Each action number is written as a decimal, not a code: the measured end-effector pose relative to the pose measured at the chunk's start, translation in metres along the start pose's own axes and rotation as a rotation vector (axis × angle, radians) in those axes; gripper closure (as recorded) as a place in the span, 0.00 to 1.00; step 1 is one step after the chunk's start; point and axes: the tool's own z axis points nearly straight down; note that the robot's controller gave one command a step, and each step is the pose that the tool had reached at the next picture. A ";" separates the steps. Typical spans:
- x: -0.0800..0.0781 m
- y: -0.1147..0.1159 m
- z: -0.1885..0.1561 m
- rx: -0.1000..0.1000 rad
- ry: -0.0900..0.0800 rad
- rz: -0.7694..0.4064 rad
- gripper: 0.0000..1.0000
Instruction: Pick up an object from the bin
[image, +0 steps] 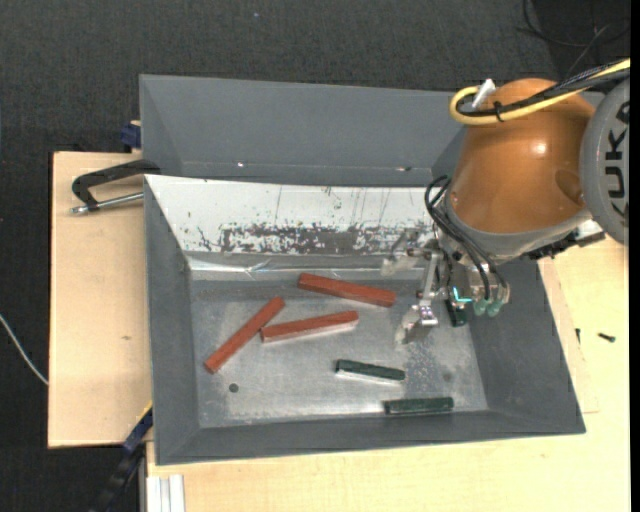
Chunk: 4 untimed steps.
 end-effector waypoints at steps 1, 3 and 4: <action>-0.006 0.001 0.052 0.000 -0.006 -0.047 0.00; -0.005 0.007 0.163 -0.001 0.000 -0.069 1.00; -0.005 0.007 0.163 -0.001 0.000 -0.069 1.00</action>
Offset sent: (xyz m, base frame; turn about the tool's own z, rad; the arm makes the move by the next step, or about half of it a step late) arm -0.0093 0.0197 -0.1421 -0.0744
